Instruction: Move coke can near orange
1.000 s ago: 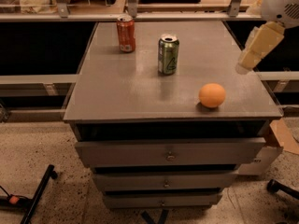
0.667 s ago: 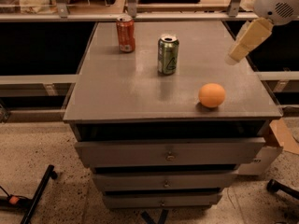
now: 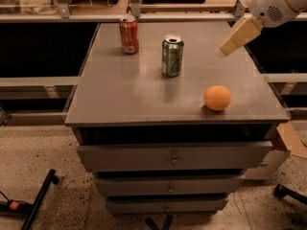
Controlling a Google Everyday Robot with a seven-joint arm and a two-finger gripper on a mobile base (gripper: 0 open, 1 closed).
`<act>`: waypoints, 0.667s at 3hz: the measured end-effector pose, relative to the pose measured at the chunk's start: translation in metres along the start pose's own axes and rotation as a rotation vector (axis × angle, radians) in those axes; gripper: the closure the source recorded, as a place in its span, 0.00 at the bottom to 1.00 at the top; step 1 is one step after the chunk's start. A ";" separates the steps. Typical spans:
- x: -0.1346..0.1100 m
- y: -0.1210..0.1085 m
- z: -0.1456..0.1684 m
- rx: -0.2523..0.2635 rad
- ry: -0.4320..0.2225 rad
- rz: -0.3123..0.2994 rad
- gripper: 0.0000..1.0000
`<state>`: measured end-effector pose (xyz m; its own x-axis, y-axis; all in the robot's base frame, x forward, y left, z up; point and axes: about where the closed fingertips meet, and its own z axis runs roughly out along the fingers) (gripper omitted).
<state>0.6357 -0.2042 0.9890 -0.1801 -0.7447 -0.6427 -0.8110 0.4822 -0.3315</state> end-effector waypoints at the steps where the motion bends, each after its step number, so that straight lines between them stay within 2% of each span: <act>1: 0.000 0.000 0.000 0.000 0.000 0.000 0.00; 2: -0.002 0.000 0.005 -0.004 -0.015 0.003 0.00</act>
Offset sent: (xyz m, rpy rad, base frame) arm 0.0063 0.0053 -0.0015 0.0327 -0.0127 0.0050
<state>0.6390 -0.1999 0.9869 -0.1741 -0.7364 -0.6538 -0.8127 0.4824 -0.3269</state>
